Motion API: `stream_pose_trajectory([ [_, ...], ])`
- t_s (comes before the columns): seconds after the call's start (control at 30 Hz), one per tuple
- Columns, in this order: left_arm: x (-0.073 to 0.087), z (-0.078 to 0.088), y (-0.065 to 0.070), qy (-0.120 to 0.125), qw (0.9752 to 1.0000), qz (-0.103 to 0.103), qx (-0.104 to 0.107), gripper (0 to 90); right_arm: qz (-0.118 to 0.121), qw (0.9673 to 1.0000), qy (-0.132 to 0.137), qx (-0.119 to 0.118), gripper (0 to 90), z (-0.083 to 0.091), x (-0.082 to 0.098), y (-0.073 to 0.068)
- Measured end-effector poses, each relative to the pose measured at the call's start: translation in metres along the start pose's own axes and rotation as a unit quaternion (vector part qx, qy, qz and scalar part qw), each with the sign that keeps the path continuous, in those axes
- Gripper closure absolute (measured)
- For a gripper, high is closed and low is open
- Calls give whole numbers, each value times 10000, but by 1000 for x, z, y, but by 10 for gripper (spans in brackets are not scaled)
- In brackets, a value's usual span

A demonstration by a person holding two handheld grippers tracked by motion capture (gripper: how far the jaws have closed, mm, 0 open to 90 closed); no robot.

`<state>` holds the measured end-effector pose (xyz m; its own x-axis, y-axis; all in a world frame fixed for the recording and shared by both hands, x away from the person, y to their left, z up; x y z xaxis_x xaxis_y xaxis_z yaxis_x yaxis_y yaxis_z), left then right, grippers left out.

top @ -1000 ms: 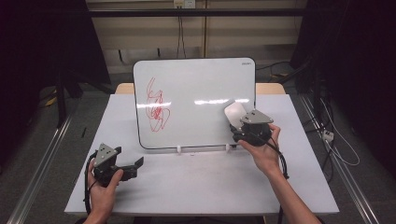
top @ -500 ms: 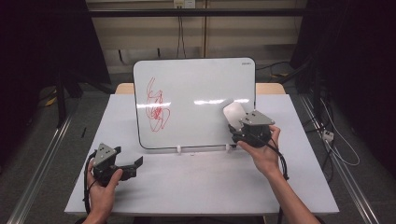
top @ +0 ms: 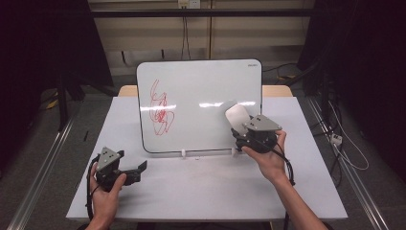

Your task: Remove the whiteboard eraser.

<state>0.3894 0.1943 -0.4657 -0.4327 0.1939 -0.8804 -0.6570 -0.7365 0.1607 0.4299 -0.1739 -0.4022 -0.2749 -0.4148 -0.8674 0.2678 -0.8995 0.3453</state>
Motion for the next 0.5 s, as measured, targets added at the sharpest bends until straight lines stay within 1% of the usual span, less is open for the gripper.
stream_pose_trajectory([
  [0.37,0,1,-1,12,10000,15,-6,59,83,9997,153,-164,317,0,-13,-15],
  [0.5,1,0,-2,-13,10000,13,-9,59,111,9995,193,-203,317,-4,-19,-21],
])
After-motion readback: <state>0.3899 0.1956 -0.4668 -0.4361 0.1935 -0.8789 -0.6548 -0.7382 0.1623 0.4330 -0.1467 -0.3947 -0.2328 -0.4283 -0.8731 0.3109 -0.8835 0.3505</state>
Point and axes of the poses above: each handheld gripper's, and its own axes: z roughly backward along the jaws, x roughly out of its underside, y roughly to its right, the point moved 8 cm from there along -z, roughly forward along the jaws, and after that the axes turned 12 degrees about x, right-handed, at the moved point
